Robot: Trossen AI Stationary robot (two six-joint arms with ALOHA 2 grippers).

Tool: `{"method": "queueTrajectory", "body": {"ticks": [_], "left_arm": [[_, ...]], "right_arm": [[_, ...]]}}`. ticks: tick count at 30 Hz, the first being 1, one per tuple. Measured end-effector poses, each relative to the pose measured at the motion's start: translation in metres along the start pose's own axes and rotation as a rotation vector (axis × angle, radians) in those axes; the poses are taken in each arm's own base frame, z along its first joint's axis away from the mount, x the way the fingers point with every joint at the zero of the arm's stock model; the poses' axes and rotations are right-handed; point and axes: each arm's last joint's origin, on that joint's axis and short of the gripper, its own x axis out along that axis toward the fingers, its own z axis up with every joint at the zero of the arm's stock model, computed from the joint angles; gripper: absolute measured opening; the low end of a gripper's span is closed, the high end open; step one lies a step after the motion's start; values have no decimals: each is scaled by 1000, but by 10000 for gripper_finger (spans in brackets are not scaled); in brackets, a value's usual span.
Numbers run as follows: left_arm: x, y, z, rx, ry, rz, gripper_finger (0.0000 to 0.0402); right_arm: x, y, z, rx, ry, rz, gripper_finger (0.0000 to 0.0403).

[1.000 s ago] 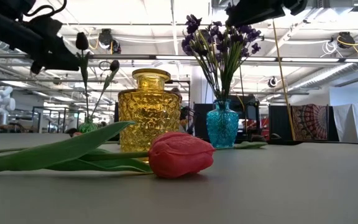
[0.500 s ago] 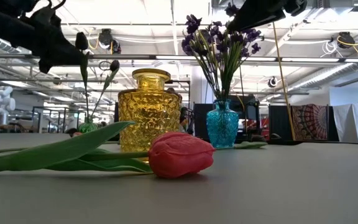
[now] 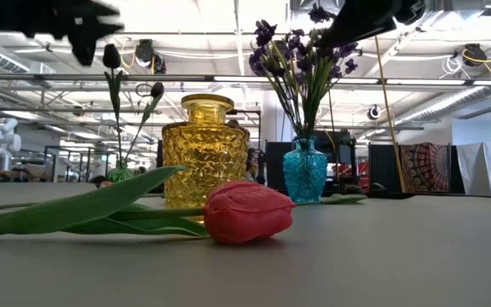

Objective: Sort flowers into vase by color
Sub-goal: Put the black flower into the green vase

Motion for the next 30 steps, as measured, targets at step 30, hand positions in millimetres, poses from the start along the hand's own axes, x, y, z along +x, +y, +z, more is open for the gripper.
{"method": "queueTrajectory", "body": {"ticks": [30], "left_arm": [[101,-63,-9,202,17,-94,127]], "right_arm": [[-65,-85,-14,-1,39,-31,139]]}}
